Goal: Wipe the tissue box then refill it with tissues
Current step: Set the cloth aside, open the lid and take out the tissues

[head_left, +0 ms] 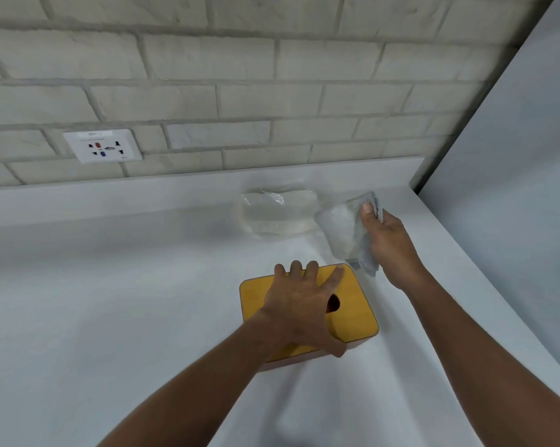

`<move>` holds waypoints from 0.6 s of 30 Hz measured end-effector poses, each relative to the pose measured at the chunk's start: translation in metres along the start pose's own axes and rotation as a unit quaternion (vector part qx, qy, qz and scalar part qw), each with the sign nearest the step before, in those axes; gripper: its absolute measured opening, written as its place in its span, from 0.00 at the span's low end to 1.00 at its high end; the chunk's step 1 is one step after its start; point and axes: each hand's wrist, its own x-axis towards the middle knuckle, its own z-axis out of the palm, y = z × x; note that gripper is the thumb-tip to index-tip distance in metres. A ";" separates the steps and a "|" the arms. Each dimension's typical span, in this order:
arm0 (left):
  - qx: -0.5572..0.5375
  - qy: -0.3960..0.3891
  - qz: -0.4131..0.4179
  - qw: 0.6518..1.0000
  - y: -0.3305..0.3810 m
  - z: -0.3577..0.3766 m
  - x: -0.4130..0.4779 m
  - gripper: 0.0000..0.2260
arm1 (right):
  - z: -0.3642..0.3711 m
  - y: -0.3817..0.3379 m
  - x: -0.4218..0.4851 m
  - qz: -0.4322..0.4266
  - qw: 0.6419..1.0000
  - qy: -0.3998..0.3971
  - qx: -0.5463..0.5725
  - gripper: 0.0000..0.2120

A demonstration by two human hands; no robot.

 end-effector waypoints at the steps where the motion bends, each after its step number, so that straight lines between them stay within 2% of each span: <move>1: 0.001 0.000 0.005 1.000 -0.001 0.001 0.000 0.61 | 0.000 0.002 0.001 -0.002 1.000 -0.003 -0.002 0.15; 3: -0.016 -0.019 0.010 1.000 -0.004 -0.003 -0.003 0.62 | 0.002 0.002 0.000 -0.004 1.000 -0.011 -0.004 0.15; 5: -0.076 -0.029 -0.013 0.997 -0.011 -0.014 -0.004 0.60 | 0.002 0.002 0.001 -0.010 1.000 -0.022 -0.007 0.14; 6: -0.109 -0.008 -0.035 0.993 -0.018 -0.022 -0.004 0.55 | 0.002 0.001 0.000 -0.017 0.999 -0.029 -0.011 0.14; 9: -0.197 0.136 -0.090 0.967 -0.048 -0.048 0.002 0.34 | 0.004 -0.003 0.000 -0.052 0.996 -0.057 -0.053 0.13; 10: -0.242 0.170 -0.096 0.950 -0.058 -0.056 0.005 0.33 | 0.005 -0.004 0.000 -0.064 0.993 -0.067 -0.073 0.14; 11: -0.282 0.184 -0.093 0.937 -0.068 -0.064 0.008 0.37 | 0.006 -0.006 0.000 -0.075 0.991 -0.073 -0.086 0.14; 13: -0.309 0.154 -0.066 0.936 -0.085 -0.076 0.014 0.44 | 0.011 -0.014 -0.002 -0.101 0.986 -0.084 -0.100 0.10; 14: -0.313 0.128 -0.046 0.940 -0.092 -0.080 0.017 0.43 | 0.014 -0.018 -0.002 -0.115 0.984 -0.088 -0.107 0.06; 16: -0.343 0.091 -0.015 0.935 -0.101 -0.081 0.021 0.26 | 0.018 -0.022 -0.002 -0.134 0.979 -0.093 -0.120 0.04; 17: -0.362 0.092 -0.011 0.928 -0.104 -0.080 0.022 0.16 | 0.018 -0.022 -0.001 -0.139 0.978 -0.093 -0.125 0.06; 18: -0.383 0.106 -0.013 0.917 -0.106 -0.078 0.021 0.10 | 0.017 -0.021 0.000 -0.143 0.978 -0.087 -0.128 0.09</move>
